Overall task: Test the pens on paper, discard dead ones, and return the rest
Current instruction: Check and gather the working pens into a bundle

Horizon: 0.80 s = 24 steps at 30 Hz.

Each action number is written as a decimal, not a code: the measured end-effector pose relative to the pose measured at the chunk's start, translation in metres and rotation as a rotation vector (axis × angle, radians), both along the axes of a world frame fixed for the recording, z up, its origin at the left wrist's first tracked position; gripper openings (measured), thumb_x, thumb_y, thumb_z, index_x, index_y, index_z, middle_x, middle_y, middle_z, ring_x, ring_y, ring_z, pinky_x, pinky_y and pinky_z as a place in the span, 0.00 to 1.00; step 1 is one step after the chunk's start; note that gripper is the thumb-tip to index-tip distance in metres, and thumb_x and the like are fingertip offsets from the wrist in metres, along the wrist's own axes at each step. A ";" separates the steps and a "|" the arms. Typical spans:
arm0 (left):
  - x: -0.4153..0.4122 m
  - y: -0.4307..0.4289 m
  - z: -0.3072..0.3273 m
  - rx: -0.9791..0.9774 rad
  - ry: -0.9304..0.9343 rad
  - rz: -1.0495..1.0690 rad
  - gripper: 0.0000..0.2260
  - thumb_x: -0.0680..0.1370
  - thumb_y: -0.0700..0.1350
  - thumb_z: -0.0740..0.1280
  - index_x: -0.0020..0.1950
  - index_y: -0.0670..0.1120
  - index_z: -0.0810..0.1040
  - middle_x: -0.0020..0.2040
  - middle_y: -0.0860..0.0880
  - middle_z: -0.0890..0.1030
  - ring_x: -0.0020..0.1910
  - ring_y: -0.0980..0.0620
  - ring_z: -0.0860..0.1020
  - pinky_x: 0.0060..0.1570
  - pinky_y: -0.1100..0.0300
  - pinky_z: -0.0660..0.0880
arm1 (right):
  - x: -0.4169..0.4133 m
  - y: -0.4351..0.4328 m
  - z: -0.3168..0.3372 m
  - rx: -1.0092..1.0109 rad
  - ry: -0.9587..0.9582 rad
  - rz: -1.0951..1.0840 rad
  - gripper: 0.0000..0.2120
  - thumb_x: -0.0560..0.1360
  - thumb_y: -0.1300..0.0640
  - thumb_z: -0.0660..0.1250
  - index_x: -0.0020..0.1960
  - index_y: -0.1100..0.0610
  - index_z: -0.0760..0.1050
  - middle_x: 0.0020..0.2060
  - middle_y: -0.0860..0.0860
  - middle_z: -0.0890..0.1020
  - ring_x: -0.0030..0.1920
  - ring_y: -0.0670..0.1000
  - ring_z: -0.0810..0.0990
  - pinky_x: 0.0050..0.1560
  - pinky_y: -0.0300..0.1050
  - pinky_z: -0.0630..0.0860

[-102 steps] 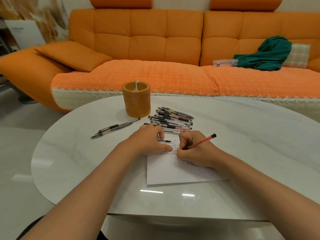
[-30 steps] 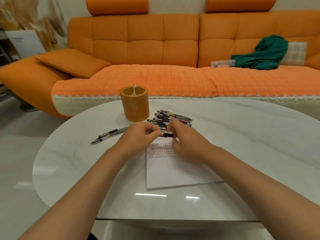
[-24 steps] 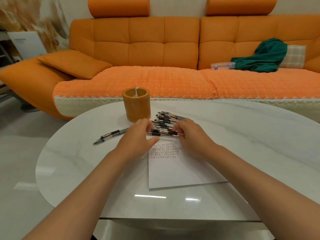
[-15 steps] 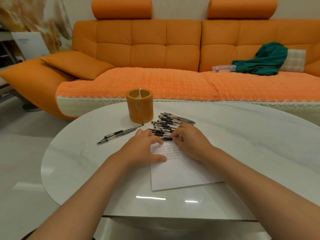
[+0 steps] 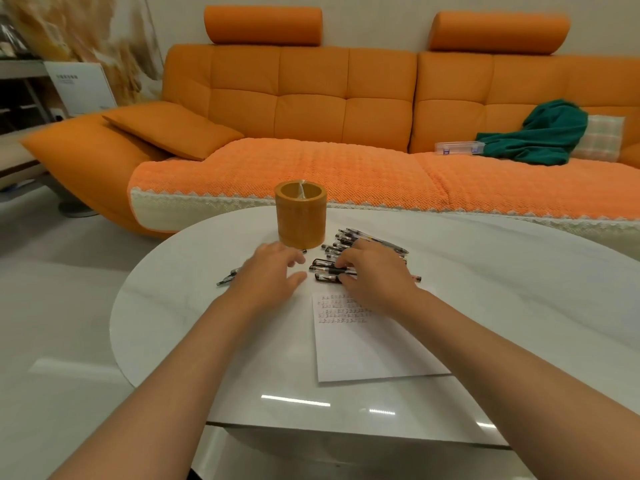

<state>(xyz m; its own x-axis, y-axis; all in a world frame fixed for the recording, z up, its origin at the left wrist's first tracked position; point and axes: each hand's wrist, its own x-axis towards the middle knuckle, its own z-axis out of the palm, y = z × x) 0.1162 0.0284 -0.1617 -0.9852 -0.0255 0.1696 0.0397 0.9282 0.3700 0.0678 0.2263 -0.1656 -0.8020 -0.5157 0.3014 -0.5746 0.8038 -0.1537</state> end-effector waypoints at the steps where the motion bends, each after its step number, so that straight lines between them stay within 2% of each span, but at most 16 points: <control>1: -0.001 -0.007 0.001 -0.026 0.025 0.045 0.14 0.81 0.53 0.66 0.66 0.53 0.77 0.62 0.51 0.76 0.62 0.52 0.71 0.62 0.54 0.72 | 0.001 -0.006 0.001 -0.006 -0.012 0.023 0.12 0.78 0.52 0.67 0.61 0.49 0.79 0.54 0.49 0.79 0.56 0.53 0.76 0.52 0.48 0.73; 6: -0.001 -0.033 -0.001 -0.146 0.051 0.165 0.13 0.82 0.48 0.64 0.66 0.53 0.78 0.64 0.49 0.76 0.64 0.48 0.70 0.59 0.54 0.71 | -0.001 -0.045 0.005 -0.020 -0.119 0.110 0.12 0.80 0.58 0.64 0.62 0.50 0.78 0.59 0.49 0.79 0.59 0.52 0.76 0.57 0.50 0.76; 10: 0.001 -0.051 -0.004 -0.171 0.002 0.203 0.15 0.81 0.46 0.64 0.68 0.54 0.76 0.65 0.49 0.75 0.65 0.47 0.70 0.60 0.53 0.70 | -0.005 -0.080 0.003 0.019 -0.096 0.182 0.16 0.80 0.60 0.63 0.66 0.50 0.76 0.59 0.49 0.79 0.59 0.53 0.75 0.58 0.52 0.74; 14: 0.004 -0.064 -0.005 -0.089 -0.057 0.200 0.15 0.81 0.46 0.65 0.67 0.54 0.77 0.62 0.48 0.77 0.64 0.46 0.71 0.60 0.50 0.73 | -0.011 -0.103 -0.001 0.098 -0.047 0.256 0.17 0.81 0.60 0.60 0.68 0.50 0.75 0.57 0.51 0.80 0.57 0.54 0.75 0.53 0.51 0.73; 17: 0.004 -0.070 -0.006 -0.030 -0.069 0.187 0.14 0.79 0.43 0.67 0.64 0.52 0.81 0.58 0.47 0.77 0.59 0.46 0.74 0.57 0.49 0.76 | -0.015 -0.112 -0.007 0.136 0.000 0.276 0.15 0.81 0.55 0.61 0.66 0.49 0.77 0.54 0.51 0.78 0.55 0.55 0.74 0.48 0.49 0.66; 19: 0.005 -0.073 -0.007 -0.025 -0.061 0.182 0.13 0.79 0.42 0.67 0.63 0.52 0.81 0.58 0.47 0.76 0.59 0.46 0.74 0.57 0.52 0.76 | -0.016 -0.115 -0.010 0.141 0.014 0.280 0.13 0.81 0.53 0.62 0.64 0.49 0.77 0.52 0.51 0.77 0.54 0.54 0.73 0.46 0.48 0.62; 24: 0.006 -0.075 -0.007 -0.017 -0.046 0.168 0.13 0.78 0.41 0.69 0.61 0.52 0.80 0.59 0.47 0.71 0.61 0.47 0.70 0.55 0.56 0.71 | -0.014 -0.115 -0.007 0.131 -0.042 0.285 0.10 0.80 0.54 0.64 0.61 0.52 0.77 0.55 0.52 0.77 0.56 0.54 0.73 0.53 0.48 0.69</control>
<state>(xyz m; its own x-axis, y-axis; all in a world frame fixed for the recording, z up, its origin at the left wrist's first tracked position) 0.1221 -0.0462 -0.1684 -0.9741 -0.1876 0.1262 -0.1329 0.9266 0.3518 0.0536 0.1111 -0.1728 -0.6298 -0.7538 0.1873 -0.7751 0.6258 -0.0875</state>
